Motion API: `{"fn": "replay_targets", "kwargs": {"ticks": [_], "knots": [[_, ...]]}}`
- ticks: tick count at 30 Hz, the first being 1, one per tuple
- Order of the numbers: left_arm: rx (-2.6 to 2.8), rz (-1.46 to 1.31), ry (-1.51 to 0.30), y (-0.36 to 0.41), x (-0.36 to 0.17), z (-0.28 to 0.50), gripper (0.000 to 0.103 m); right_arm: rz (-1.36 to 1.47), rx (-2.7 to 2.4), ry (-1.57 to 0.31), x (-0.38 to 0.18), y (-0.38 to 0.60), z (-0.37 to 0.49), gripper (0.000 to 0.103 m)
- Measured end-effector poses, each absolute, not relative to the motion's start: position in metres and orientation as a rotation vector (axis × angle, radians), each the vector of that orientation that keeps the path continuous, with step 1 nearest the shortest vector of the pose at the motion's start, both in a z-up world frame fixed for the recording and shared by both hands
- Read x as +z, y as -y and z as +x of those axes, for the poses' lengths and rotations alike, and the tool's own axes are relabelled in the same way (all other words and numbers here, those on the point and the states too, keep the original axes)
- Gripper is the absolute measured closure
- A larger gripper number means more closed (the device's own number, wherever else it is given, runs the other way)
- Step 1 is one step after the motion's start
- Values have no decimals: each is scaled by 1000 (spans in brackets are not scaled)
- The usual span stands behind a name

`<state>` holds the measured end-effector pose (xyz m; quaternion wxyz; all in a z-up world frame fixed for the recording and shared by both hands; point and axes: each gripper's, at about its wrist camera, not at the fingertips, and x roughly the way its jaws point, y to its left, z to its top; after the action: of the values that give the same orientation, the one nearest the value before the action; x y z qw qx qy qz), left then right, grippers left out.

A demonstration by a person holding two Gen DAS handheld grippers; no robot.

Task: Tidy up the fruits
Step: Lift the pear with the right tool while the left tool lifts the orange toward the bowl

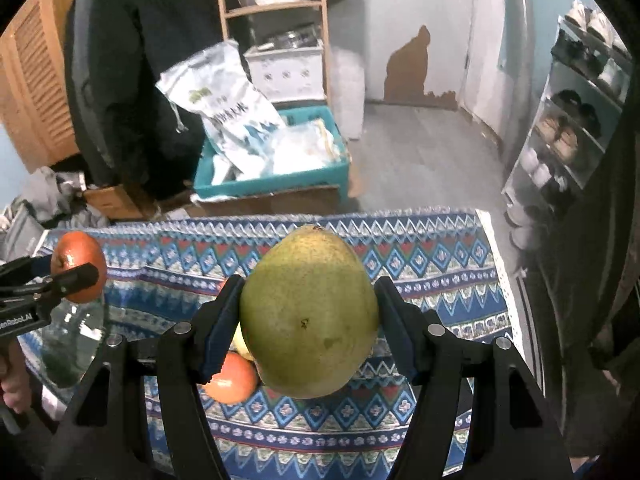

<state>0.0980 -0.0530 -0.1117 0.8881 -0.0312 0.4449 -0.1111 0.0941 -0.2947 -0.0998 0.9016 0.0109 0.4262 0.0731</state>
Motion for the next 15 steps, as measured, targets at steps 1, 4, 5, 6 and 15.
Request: {"fn": "replay_targets", "kwargs": {"ticks": [1, 4, 5, 6, 15], "knots": [[-230, -62, -911, 51, -107, 95, 38, 22, 153, -876, -97, 293, 93, 37], [-230, -55, -871, 47, -91, 87, 38, 16, 163, -849, -84, 288, 89, 37], [-230, -53, -861, 46, -87, 85, 38, 16, 166, -842, -81, 286, 87, 37], [-232, -56, -855, 44, -83, 83, 38, 18, 170, -836, -77, 285, 86, 37], [-255, -99, -799, 28, -53, 68, 38, 12, 218, -774, -46, 259, 78, 37]]}}
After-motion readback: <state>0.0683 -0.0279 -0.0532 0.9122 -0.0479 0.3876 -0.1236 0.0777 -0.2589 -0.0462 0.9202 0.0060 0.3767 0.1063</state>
